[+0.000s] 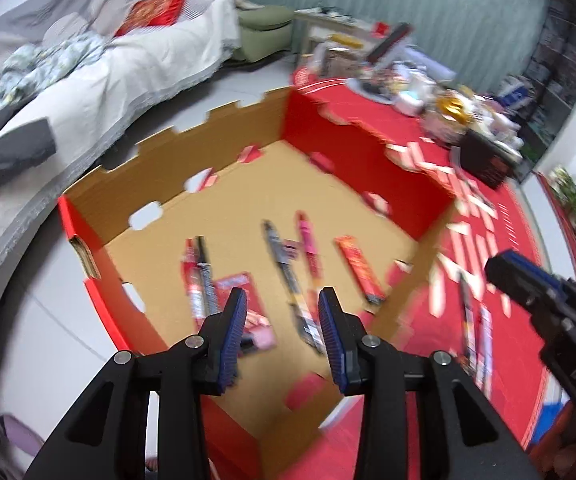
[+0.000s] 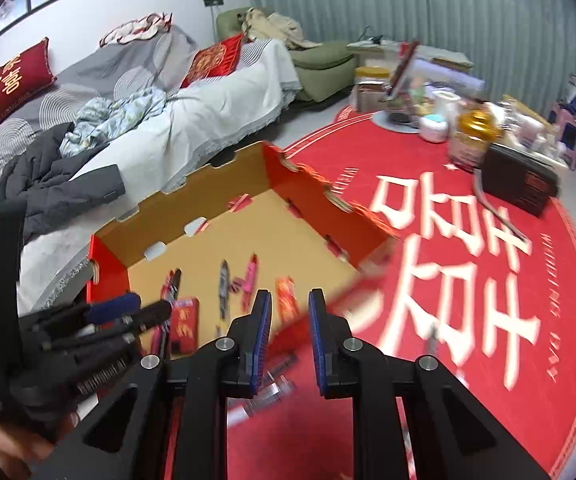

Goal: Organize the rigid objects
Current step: 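Open the left tool over the box while the right tool opens, dropping both items, then move the left tool to the clear grey-capped pen while the right tool approaches the light blue pen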

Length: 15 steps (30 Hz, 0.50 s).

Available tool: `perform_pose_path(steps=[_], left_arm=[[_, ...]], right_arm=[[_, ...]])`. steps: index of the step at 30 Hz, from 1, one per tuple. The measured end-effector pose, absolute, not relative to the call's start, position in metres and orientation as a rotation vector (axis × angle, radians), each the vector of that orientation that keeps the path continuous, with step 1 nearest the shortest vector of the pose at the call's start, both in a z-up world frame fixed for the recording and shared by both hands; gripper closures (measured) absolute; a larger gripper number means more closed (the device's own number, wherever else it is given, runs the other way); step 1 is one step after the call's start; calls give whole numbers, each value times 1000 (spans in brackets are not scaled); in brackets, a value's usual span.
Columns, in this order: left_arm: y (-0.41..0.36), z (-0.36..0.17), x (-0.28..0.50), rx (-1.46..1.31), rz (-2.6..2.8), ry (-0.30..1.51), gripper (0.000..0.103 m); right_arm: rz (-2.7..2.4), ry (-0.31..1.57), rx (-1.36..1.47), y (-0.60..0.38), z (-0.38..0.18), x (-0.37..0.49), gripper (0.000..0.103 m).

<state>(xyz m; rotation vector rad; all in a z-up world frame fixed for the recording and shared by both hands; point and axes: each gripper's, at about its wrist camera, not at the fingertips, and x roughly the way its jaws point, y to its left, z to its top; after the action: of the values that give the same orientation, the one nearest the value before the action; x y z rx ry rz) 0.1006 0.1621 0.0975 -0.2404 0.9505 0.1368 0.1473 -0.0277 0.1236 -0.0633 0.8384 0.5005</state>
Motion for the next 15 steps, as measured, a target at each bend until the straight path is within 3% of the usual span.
perform_pose_path(steps=[7,15], left_arm=[[91,111,51,-118,-62,906,62],[68,49,49,-15,-26,1038,62]], right_arm=[[391,912,-80,-96,90,85,83],[325,1014,-31,-137,50,63,83]])
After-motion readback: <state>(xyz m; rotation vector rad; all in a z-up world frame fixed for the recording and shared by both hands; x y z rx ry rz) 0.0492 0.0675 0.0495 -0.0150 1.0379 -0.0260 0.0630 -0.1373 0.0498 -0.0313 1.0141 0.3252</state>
